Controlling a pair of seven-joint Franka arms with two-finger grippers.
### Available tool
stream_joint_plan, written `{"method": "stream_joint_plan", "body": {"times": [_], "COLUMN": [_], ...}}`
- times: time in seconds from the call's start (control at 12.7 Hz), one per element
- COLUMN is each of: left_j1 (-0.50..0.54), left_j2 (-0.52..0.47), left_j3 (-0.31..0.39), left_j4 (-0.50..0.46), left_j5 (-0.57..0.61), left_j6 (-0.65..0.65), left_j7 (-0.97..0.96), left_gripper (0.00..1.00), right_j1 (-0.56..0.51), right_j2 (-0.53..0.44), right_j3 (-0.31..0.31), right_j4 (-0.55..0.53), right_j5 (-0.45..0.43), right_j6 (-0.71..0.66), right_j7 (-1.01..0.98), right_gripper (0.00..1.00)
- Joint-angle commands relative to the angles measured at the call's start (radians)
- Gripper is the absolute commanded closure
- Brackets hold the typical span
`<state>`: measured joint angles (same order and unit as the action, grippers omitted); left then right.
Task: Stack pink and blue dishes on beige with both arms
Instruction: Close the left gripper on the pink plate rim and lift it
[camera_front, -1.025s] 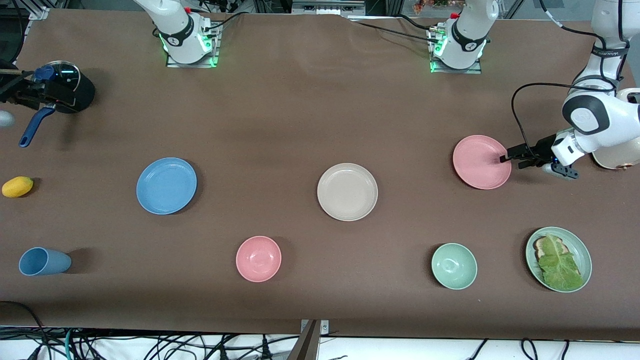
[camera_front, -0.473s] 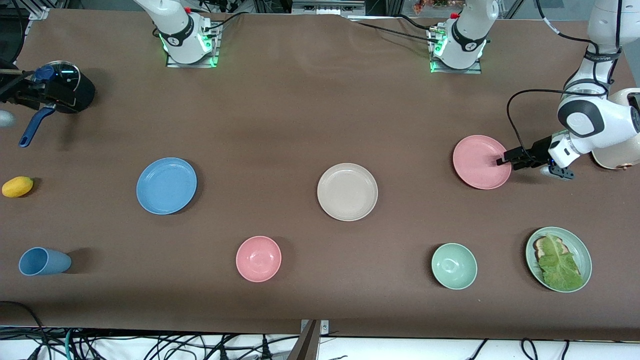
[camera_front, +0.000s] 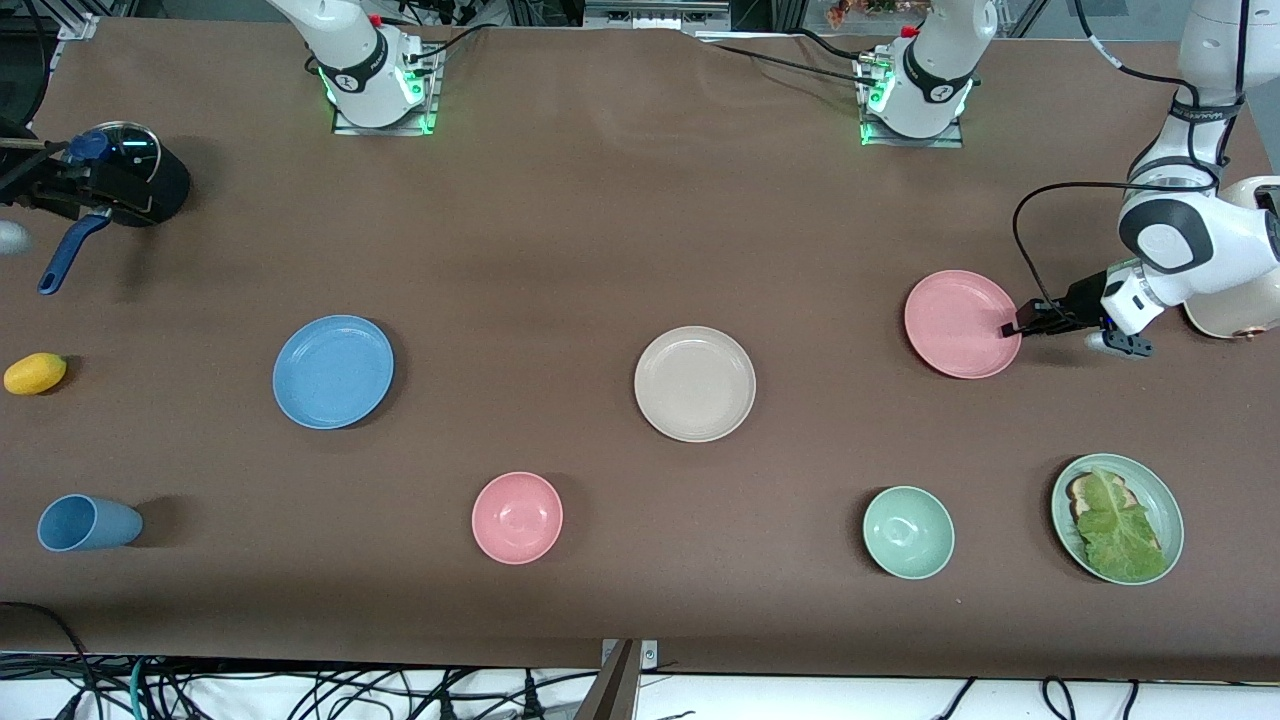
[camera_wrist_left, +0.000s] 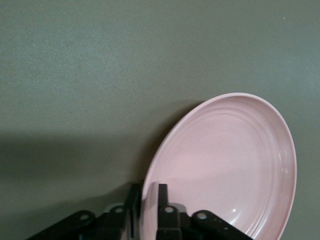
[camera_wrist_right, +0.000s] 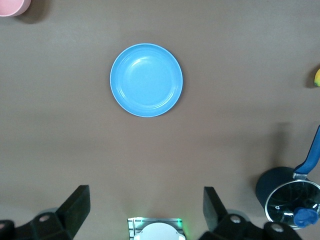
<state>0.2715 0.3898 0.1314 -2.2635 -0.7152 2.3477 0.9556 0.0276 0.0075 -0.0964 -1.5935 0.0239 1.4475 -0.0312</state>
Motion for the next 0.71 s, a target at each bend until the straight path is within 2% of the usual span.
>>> {"method": "stream_joint_plan", "body": {"times": [0.0, 0.32, 0.63], "left_j1": [0.005, 0.002, -0.023], "left_j2": [0.006, -0.006, -0.071], "left_j3": [-0.001, -0.001, -0.001], "left_j4": [0.012, 0.024, 0.039], "left_j5": [-0.038, -0.033, -0.018], "left_j6": [-0.001, -0.007, -0.034], "left_j7": [0.037, 0.028, 0.023], "left_gripper": [1.00, 1.00, 1.00], "right_j1": [0.000, -0.001, -0.001], "right_j2": [0.003, 0.003, 0.003], "right_j3": [0.003, 0.003, 0.003], "right_j4": [0.020, 0.021, 0.020], "right_j5": [-0.004, -0.005, -0.005], "right_j6": [-0.019, -0.018, -0.018], "right_j7": [-0.009, -0.009, -0.009], "right_gripper": [0.00, 0.00, 0.00]}}
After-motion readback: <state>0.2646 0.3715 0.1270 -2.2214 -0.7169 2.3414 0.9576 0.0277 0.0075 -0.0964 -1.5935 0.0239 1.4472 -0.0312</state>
